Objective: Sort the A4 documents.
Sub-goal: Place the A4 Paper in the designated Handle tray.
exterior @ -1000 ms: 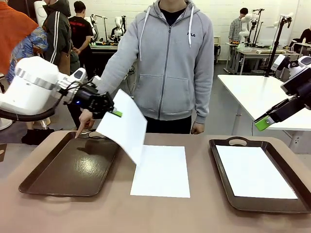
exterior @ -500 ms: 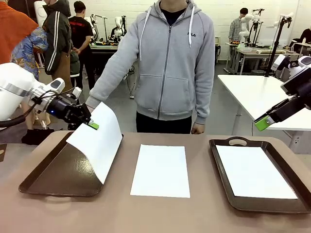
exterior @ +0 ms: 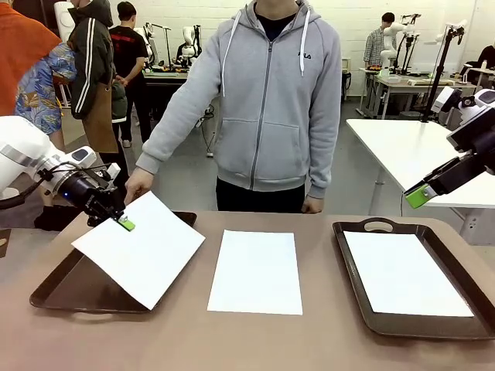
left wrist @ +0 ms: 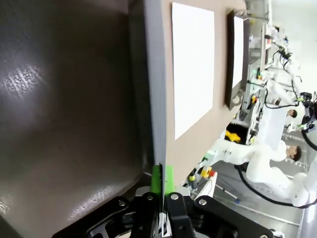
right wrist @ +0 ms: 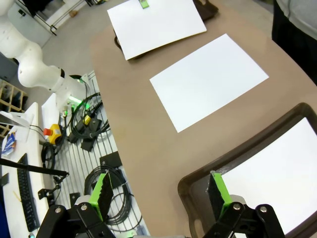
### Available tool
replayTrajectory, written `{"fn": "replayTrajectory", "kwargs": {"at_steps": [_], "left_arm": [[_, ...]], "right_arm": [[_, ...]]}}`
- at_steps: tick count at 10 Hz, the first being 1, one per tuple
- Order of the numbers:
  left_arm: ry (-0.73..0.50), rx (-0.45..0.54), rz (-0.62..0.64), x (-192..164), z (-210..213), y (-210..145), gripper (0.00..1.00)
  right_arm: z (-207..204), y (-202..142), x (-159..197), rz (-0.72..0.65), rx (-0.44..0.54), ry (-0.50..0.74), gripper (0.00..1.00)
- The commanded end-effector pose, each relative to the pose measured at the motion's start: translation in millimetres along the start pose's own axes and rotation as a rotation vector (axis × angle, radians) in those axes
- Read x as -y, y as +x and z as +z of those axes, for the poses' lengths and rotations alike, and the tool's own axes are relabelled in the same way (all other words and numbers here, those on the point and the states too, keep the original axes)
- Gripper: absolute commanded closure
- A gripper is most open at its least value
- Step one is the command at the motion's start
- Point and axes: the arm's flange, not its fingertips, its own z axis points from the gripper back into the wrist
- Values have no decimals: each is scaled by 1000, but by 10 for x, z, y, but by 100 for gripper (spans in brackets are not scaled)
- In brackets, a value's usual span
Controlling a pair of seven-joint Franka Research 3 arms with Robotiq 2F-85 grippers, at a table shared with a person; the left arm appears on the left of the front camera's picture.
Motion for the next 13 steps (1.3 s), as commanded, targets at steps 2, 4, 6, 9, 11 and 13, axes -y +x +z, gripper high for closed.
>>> {"fn": "replayTrajectory", "kwargs": {"at_steps": [2, 4, 6, 9, 11, 13], "left_arm": [[69, -52, -75, -12, 152, 50, 99], [87, -16, -59, -57, 139, -36, 99], [119, 46, -11, -74, 77, -166, 99], [126, 147, 57, -107, -46, -308, 99], [132, 214, 89, -139, -34, -357, 99], [182, 249, 106, -132, 112, -335, 99]], "right_arm": [[-15, -4, 2, -4, -8, -5, 0], [-15, -4, 2, -4, -8, -5, 0], [-15, -4, 2, -4, -8, -5, 0], [-15, -4, 2, -4, -8, -5, 0], [-15, -4, 2, -4, -8, -5, 0], [-15, -4, 2, -4, -8, -5, 0]]}}
